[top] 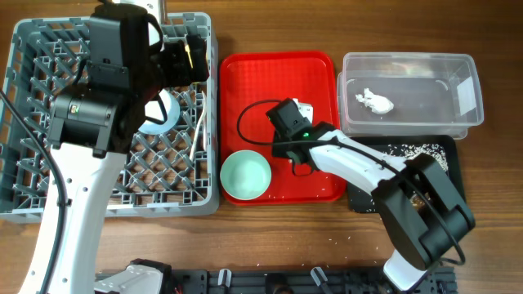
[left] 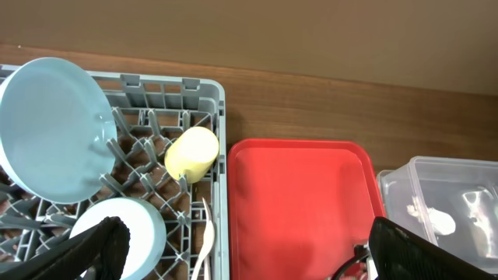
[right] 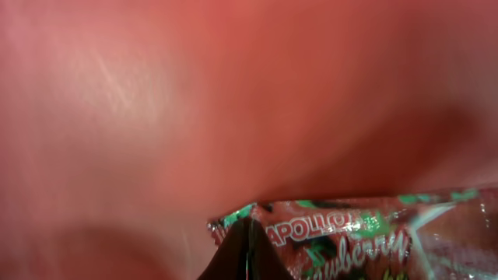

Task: Sort waste into correct bins and load items into the dishwasher rack
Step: 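Move the right gripper back toward the red wrapper on the tray, then lower the right gripper onto the red wrapper and close on it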

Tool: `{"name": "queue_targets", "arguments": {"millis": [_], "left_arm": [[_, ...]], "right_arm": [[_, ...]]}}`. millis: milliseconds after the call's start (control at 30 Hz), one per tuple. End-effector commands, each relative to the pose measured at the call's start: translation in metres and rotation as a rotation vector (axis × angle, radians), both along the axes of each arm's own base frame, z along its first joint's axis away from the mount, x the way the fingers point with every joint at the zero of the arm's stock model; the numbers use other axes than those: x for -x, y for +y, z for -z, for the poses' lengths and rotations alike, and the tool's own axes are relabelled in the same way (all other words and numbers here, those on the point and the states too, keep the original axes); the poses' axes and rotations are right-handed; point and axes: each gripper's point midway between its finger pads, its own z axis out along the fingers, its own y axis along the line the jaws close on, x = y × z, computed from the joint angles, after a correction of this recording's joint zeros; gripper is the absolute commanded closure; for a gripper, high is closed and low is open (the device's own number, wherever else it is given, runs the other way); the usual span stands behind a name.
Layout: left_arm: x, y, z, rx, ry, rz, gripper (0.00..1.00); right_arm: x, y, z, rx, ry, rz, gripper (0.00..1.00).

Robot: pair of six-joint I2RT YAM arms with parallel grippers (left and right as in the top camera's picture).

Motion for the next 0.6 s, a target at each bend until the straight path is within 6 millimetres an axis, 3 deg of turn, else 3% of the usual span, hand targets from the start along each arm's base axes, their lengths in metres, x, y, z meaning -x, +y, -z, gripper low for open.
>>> {"name": "queue_targets", "arguments": {"millis": [0, 67, 133, 200, 267, 333, 367, 400, 433, 533, 567], "left_arm": [[0.000, 0.000, 0.000, 0.017, 0.002, -0.004, 0.00], [0.000, 0.000, 0.000, 0.017, 0.002, -0.004, 0.00], [0.000, 0.000, 0.000, 0.017, 0.002, -0.004, 0.00], [0.000, 0.000, 0.000, 0.017, 0.002, -0.004, 0.00], [-0.001, 0.000, 0.000, 0.017, 0.002, -0.004, 0.00], [0.000, 0.000, 0.000, 0.017, 0.002, -0.004, 0.00], [0.000, 0.000, 0.000, 0.017, 0.002, -0.004, 0.00], [0.000, 0.000, 0.000, 0.017, 0.002, -0.004, 0.00], [0.000, 0.000, 0.000, 0.017, 0.002, -0.004, 0.00], [0.000, 0.000, 0.000, 0.017, 0.002, -0.004, 0.00], [0.000, 0.000, 0.000, 0.017, 0.002, -0.004, 0.00]], "right_arm": [[0.030, -0.017, -0.004, 0.045, 0.099, -0.007, 0.96], [0.027, -0.019, -0.012, 0.055, 0.078, -0.029, 0.95], [0.021, -0.014, -0.035, 0.049, 0.015, -0.124, 0.93], [0.014, -0.009, -0.081, -0.030, -0.097, -0.108, 0.91], [0.014, -0.008, -0.107, -0.099, -0.142, -0.035, 0.89], [0.019, -0.017, -0.105, -0.121, -0.110, 0.103, 0.88], [0.021, -0.021, -0.097, -0.144, -0.082, 0.213, 0.65], [0.026, -0.024, -0.088, -0.169, -0.047, 0.316, 0.60], [0.031, -0.030, -0.076, -0.178, -0.020, 0.425, 0.60], [0.038, -0.048, -0.060, -0.124, -0.023, 0.506, 0.61], [0.038, -0.048, -0.059, -0.122, -0.021, 0.506, 0.53]]}}
